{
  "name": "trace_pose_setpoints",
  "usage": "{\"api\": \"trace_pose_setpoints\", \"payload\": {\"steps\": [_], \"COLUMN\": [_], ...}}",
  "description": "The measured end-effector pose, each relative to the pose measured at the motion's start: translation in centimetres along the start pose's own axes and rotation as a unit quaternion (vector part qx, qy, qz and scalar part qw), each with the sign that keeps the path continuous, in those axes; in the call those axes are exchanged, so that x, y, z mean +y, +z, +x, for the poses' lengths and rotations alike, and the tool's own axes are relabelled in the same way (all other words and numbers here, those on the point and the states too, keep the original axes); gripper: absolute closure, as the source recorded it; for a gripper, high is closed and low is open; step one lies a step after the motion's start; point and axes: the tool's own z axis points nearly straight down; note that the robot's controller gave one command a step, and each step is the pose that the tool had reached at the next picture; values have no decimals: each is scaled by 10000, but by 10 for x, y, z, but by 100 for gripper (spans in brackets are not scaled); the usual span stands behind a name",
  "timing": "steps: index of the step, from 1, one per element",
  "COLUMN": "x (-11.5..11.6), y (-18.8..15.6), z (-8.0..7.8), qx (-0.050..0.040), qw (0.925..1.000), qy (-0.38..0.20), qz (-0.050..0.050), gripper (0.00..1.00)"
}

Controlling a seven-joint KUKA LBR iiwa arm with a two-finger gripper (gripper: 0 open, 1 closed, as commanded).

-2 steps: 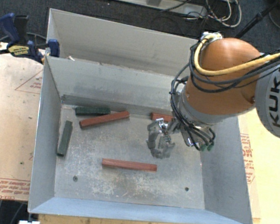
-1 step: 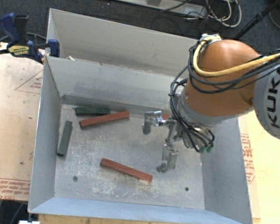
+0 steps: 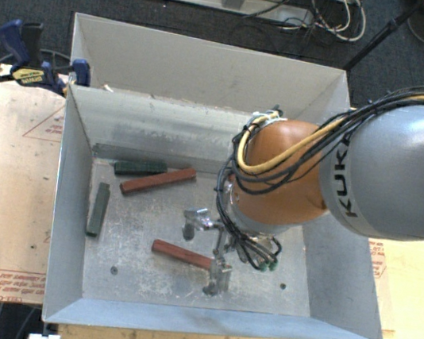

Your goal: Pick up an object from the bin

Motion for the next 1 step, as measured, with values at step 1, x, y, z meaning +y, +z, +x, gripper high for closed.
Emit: {"api": "trace_pose_setpoints", "payload": {"steps": [1], "x": [-12], "y": [76], "z": [-32], "qx": [-22], "qw": [9999], "qy": [140], "qz": [6], "gripper": [0]}}
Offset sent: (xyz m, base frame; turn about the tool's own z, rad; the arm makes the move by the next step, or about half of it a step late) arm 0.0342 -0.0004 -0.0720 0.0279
